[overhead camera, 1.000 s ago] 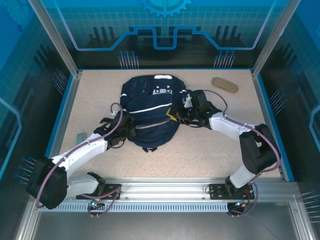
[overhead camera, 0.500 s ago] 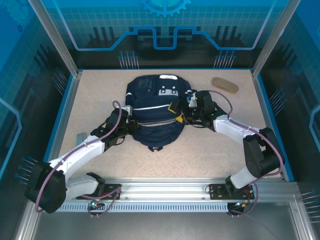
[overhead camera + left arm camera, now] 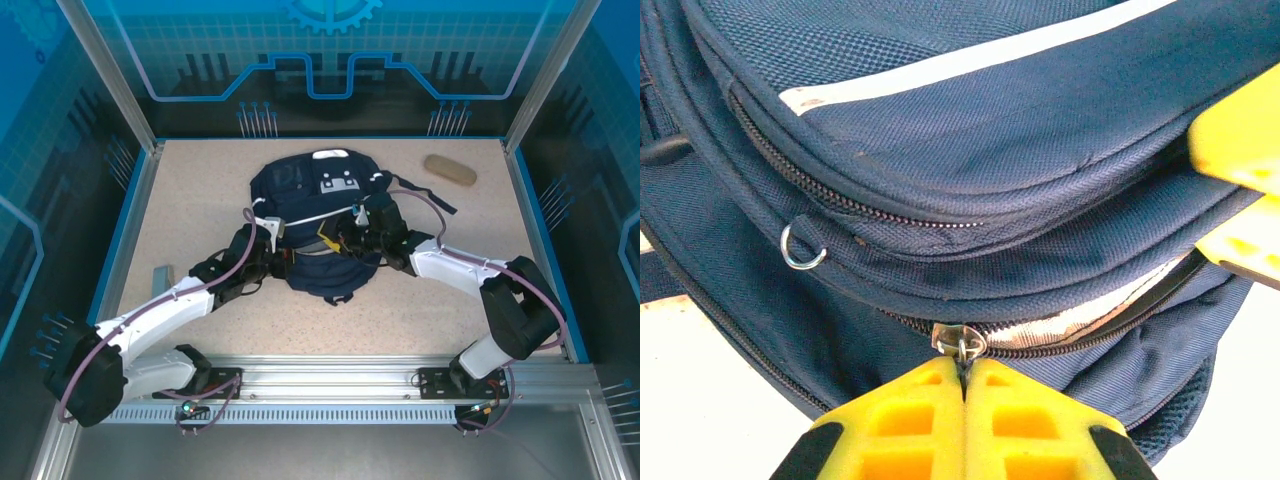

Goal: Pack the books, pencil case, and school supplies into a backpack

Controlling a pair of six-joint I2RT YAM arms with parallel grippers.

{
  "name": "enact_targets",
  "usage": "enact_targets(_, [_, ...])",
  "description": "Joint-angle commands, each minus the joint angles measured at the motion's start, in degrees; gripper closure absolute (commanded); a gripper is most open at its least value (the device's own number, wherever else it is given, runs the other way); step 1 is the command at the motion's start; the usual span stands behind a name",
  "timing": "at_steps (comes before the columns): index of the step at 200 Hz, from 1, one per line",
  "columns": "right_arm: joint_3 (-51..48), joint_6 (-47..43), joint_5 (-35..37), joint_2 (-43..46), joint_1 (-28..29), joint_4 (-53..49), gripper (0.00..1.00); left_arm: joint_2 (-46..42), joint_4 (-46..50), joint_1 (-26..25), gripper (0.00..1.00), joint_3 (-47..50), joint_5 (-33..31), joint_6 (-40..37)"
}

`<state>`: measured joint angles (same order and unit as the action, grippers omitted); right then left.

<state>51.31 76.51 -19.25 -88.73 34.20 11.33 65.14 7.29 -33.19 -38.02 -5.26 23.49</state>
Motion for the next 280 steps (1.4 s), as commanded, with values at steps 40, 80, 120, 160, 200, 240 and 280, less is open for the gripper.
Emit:
enact_targets(40, [1.2, -5.1, 7.1, 2.6, -1.0, -8.4, 0.92, -2.1, 10.0, 1.4, 1.0, -2.1, -14.7, -0.8])
enact_targets(80, [1.4, -5.3, 6.7, 2.2, -1.0, -9.1, 0.94, 0.3, 9.8, 6.2, 1.0, -2.5, -13.8, -1.2])
enact_targets(120, [2.8, -6.3, 3.8, 1.5, -0.6, -8.2, 0.94, 6.0, 6.9, 10.8, 1.0, -4.7, -10.6, -2.0])
enact_targets(160, [4.6, -9.7, 0.6, 0.9, -0.7, -9.8, 0.73, 7.2, 7.7, 11.6, 0.83, -6.6, -9.9, 1.0])
enact_targets(200, [9.4, -23.3, 7.2, 5.2, -1.9, -26.9, 0.23, 1.6, 12.8, 11.6, 0.43, -7.4, -10.7, 3.1])
enact_targets(240, [10.8, -34.6, 19.1, 13.3, -8.5, -36.7, 0.13, -3.7, 15.9, 11.8, 0.2, -7.4, -10.2, 3.1])
enact_targets(280, [17.2, -44.0, 26.9, 8.8, -17.2, -40.1, 0.06, -5.1, 15.3, 11.8, 0.11, -7.2, -7.9, 3.2])
